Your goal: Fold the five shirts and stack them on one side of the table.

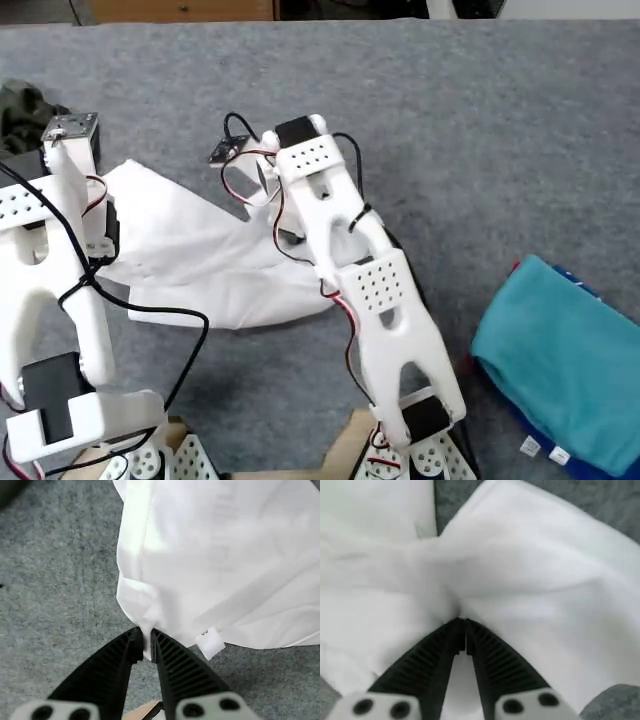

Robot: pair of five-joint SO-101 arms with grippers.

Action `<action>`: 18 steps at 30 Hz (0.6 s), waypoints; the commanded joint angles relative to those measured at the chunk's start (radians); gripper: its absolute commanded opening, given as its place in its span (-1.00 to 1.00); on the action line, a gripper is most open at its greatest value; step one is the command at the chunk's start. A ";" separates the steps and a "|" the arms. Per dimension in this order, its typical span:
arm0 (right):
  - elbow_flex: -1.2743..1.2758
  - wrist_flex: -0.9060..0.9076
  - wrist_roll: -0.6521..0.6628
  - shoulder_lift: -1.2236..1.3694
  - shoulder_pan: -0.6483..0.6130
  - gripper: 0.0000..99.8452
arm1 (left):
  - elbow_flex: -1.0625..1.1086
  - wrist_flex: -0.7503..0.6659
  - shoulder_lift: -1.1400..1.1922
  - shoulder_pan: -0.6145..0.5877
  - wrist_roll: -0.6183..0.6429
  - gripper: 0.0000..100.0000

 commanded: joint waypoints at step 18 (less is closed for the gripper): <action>0.114 -0.037 0.017 -0.478 0.223 -0.41 | -0.118 0.002 0.153 -0.005 -0.002 -0.96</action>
